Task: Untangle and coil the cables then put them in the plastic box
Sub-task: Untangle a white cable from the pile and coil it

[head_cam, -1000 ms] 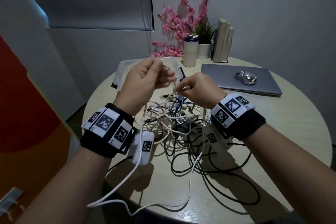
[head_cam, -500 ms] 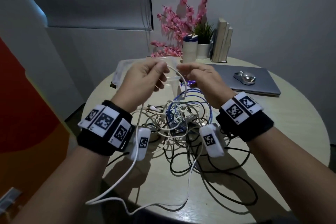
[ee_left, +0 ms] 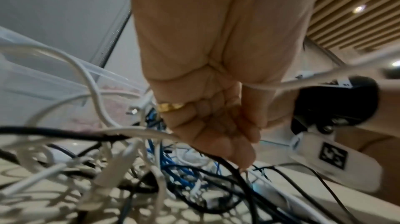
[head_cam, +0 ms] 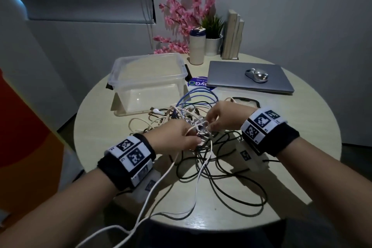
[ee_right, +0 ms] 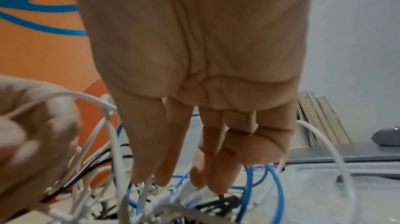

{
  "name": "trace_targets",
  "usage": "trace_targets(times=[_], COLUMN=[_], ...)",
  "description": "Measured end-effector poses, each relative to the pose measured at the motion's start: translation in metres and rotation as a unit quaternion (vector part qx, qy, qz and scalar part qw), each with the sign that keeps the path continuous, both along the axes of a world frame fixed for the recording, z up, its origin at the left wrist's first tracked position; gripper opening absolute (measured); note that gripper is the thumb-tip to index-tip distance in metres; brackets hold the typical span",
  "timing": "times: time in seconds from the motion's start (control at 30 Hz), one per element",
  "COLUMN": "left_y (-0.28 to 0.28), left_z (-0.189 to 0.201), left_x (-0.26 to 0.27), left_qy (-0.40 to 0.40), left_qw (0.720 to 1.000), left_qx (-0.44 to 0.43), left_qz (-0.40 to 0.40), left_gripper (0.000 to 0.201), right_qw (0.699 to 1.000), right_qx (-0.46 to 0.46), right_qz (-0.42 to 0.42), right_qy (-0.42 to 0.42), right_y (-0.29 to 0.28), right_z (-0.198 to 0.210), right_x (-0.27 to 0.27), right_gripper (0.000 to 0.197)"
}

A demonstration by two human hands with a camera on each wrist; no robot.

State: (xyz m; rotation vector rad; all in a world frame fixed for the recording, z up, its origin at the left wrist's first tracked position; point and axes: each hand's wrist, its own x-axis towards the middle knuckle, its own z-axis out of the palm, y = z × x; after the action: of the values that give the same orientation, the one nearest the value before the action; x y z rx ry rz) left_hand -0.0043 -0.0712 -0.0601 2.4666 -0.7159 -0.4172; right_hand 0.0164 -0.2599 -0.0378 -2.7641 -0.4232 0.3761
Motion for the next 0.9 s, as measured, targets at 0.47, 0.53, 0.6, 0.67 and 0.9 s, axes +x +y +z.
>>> trace_targets(times=[0.47, 0.53, 0.6, 0.67, 0.9], left_y=[-0.046, -0.043, -0.037, -0.029, 0.001], left_z=[-0.016, -0.012, -0.002, 0.013, 0.064], left_x=[-0.012, -0.009, -0.005, -0.001, 0.011], left_qy=[-0.041, -0.036, -0.032, -0.023, 0.035], left_qw=[0.982, 0.985, 0.989, 0.994, 0.987], left_qx=[0.186, 0.170, 0.141, 0.098, -0.159], left_qz=[-0.004, -0.002, -0.013, -0.034, 0.011], left_gripper=[0.012, 0.010, 0.010, 0.012, 0.019], right_qw=[1.000, 1.000, 0.999, 0.999, 0.996], right_qx=[-0.025, -0.024, -0.023, -0.018, -0.004], right_qz=[-0.013, -0.017, -0.025, -0.034, -0.066], right_qy=[0.006, -0.006, -0.019, -0.032, -0.053], right_y=[-0.007, -0.009, -0.012, -0.013, -0.009], right_z=[-0.025, -0.027, -0.026, -0.024, -0.026], right_x=[-0.001, 0.002, 0.004, 0.006, 0.020], right_gripper=[0.022, 0.017, 0.011, 0.006, 0.003])
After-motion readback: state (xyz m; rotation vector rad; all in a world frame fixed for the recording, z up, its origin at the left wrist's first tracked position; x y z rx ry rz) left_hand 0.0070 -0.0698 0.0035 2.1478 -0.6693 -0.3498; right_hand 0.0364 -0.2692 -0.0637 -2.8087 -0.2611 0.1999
